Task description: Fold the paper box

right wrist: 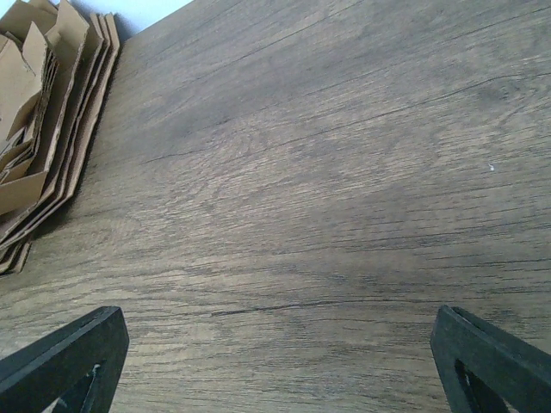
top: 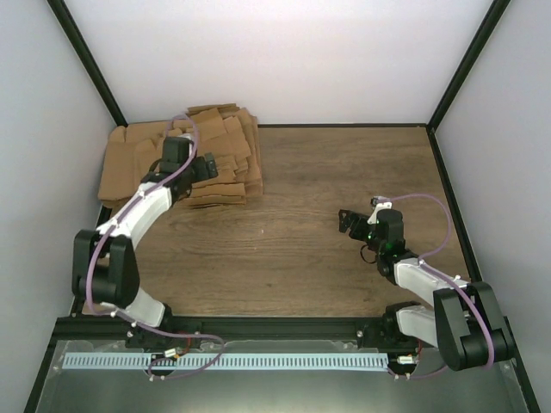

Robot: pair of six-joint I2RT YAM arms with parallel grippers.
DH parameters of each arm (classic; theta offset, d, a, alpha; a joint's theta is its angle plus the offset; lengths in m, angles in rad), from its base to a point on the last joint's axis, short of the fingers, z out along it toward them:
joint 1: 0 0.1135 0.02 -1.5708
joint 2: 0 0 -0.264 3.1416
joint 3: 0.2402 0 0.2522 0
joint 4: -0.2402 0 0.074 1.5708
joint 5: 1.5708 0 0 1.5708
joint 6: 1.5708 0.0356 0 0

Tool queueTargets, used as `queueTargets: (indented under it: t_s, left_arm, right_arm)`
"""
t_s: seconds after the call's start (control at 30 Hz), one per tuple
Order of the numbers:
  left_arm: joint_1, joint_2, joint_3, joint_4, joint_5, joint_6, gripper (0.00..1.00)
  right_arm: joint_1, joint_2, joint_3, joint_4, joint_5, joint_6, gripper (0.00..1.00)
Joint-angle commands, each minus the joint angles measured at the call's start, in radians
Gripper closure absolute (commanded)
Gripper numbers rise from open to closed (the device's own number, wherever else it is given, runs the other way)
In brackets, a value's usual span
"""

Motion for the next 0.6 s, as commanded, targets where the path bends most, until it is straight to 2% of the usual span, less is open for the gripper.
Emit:
queueTargets:
  t_s: [0.0, 0.17, 0.23, 0.3, 0.33, 0.43, 0.57]
  left_arm:
    - [0.003, 0.125, 0.13, -0.092, 0.067, 0.126, 0.04]
    - [0.001, 0.235, 0.266, -0.127, 0.14, 0.321, 0.05]
    - [0.002, 0.276, 0.327, -0.163, 0.117, 0.368, 0.01]
    - [0.003, 0.34, 0.425, -0.224, 0.092, 0.396, 0.03]
    - [0.003, 0.393, 0.486, -0.264, 0.084, 0.409, 0.07]
    - [0.003, 0.532, 0.683, -0.4, 0.13, 0.464, 0.26]
    - [0.003, 0.696, 0.936, -0.525, 0.179, 0.538, 0.35]
  right_arm:
    - [0.013, -0.009, 0.012, 0.001, 0.024, -0.009, 0.0]
    - [0.013, -0.01, 0.01, 0.003, 0.023, -0.008, 0.0]
    - [0.013, -0.008, 0.01, 0.002, 0.022, -0.009, 0.0]
    - [0.013, -0.004, 0.012, 0.003, 0.022, -0.009, 0.0]
    - [0.013, -0.004, 0.013, 0.003, 0.022, -0.009, 0.0]
    - [0.013, -0.002, 0.015, 0.001, 0.023, -0.01, 0.0]
    - [0.013, 0.0, 0.014, 0.0, 0.021, -0.009, 0.0]
